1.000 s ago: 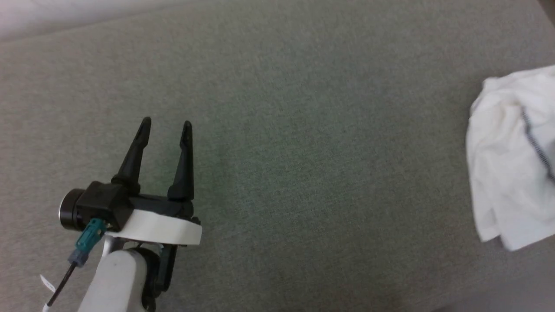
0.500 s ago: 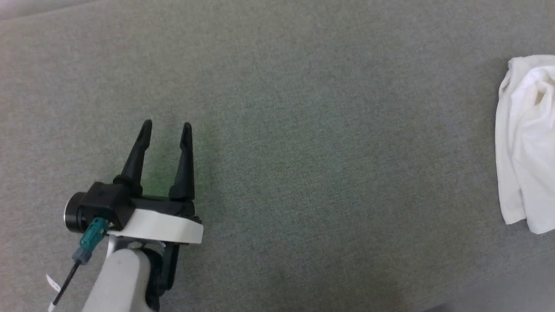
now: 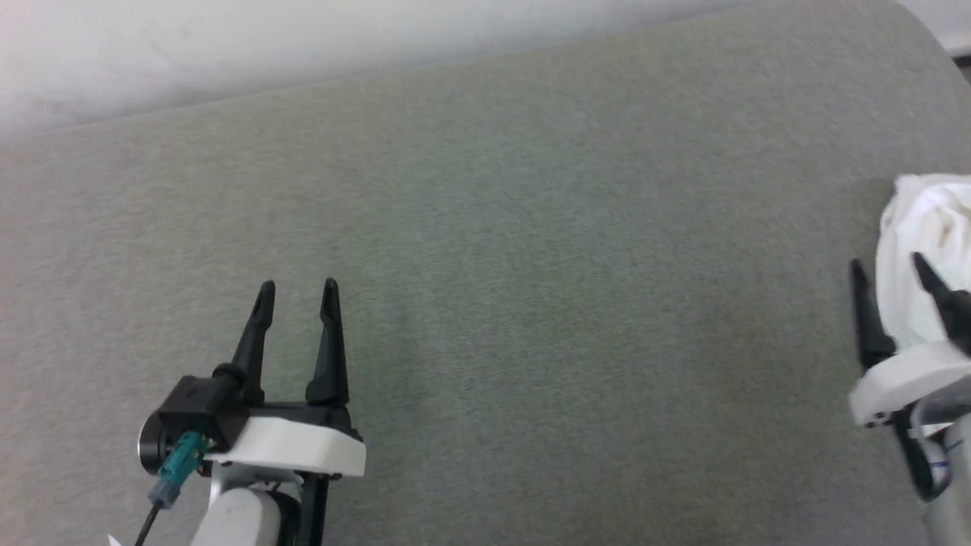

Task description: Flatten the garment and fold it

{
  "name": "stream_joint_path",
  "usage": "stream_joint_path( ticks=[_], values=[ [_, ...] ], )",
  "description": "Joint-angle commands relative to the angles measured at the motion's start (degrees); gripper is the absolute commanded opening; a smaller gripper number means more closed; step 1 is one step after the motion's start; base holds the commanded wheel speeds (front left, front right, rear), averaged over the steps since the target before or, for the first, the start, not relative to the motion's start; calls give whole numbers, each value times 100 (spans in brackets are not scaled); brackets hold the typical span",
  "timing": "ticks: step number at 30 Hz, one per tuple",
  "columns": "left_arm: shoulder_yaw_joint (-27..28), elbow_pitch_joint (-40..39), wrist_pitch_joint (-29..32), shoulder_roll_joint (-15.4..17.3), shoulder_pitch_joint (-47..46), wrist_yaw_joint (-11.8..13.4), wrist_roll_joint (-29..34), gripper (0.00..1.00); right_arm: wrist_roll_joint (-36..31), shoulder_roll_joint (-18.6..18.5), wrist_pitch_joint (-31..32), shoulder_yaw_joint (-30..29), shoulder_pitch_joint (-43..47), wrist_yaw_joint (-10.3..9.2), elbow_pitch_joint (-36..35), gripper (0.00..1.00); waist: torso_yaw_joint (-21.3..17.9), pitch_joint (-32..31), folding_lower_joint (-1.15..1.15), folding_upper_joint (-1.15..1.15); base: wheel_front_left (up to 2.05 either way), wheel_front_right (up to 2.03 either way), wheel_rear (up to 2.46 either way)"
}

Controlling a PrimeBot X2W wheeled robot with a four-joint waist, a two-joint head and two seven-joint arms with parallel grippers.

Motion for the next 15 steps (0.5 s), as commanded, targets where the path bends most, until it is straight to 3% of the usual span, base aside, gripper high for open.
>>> stream_joint_path(
  ticks=[1, 8, 15],
  values=[
    [32, 23, -27, -3, 80, 25, -1, 100, 41, 67, -20, 35, 43, -4, -86, 100, 459, -395, 2, 0, 0, 0, 0],
    [262, 63, -31, 27, 435, 70, 132, 100, 199, 633, 140, 297, 616, -4, -1302, 100, 933, -758, 2, 0, 0, 0, 0],
    [423, 166, -32, 236, 807, 54, 237, 100, 208, 1013, 432, 371, 1379, -4, -2378, 100, 1099, -1061, 2, 0, 0, 0, 0]
  ],
)
